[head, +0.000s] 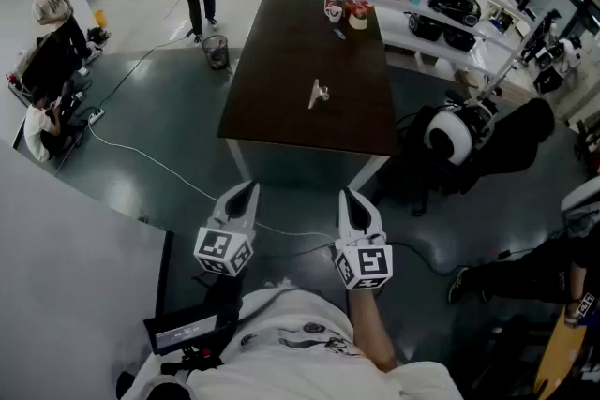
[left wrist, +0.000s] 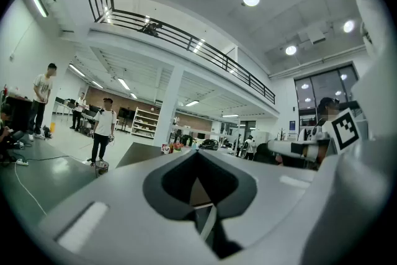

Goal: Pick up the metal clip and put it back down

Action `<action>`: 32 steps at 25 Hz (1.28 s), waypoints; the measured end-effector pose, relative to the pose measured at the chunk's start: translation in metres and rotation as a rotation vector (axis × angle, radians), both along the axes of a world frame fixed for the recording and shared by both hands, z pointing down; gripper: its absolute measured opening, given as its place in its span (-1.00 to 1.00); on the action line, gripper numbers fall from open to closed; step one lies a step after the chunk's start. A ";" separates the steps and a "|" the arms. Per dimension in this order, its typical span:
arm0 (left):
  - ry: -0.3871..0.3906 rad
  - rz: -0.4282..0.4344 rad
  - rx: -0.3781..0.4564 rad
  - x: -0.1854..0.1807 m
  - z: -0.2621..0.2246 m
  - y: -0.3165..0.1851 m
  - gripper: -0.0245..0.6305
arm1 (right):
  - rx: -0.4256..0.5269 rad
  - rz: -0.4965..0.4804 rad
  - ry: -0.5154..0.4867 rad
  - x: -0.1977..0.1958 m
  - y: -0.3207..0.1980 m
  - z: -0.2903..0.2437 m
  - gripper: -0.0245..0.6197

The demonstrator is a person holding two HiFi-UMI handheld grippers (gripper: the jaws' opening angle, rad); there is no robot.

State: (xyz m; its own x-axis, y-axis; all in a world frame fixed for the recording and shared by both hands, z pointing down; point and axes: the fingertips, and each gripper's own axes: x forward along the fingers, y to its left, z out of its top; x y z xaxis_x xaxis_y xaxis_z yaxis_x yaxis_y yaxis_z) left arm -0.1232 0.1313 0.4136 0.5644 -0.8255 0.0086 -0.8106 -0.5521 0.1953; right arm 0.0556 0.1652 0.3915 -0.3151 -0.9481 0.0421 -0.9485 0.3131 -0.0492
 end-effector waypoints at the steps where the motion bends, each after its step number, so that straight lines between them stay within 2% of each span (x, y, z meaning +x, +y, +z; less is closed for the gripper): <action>1: 0.000 0.000 0.000 -0.001 0.001 0.001 -0.93 | 0.000 0.000 0.001 -0.001 0.001 0.001 -0.93; 9: 0.009 0.014 -0.010 -0.007 0.004 0.002 -0.93 | -0.007 0.006 0.008 -0.012 0.003 0.002 -0.93; 20: 0.029 0.037 -0.078 -0.026 0.023 0.010 -0.93 | -0.051 0.043 -0.014 -0.026 0.011 0.011 -0.92; 32: 0.055 0.077 -0.131 -0.020 0.041 0.000 -0.93 | -0.092 0.057 0.009 -0.032 0.006 0.018 -0.92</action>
State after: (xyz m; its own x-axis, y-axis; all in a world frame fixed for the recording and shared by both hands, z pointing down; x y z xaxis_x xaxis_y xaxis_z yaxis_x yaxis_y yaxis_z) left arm -0.1428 0.1314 0.4541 0.6282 -0.7739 0.0805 -0.7532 -0.5788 0.3125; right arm 0.0235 0.1707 0.4100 -0.2599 -0.9566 0.1319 -0.9652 0.2530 -0.0670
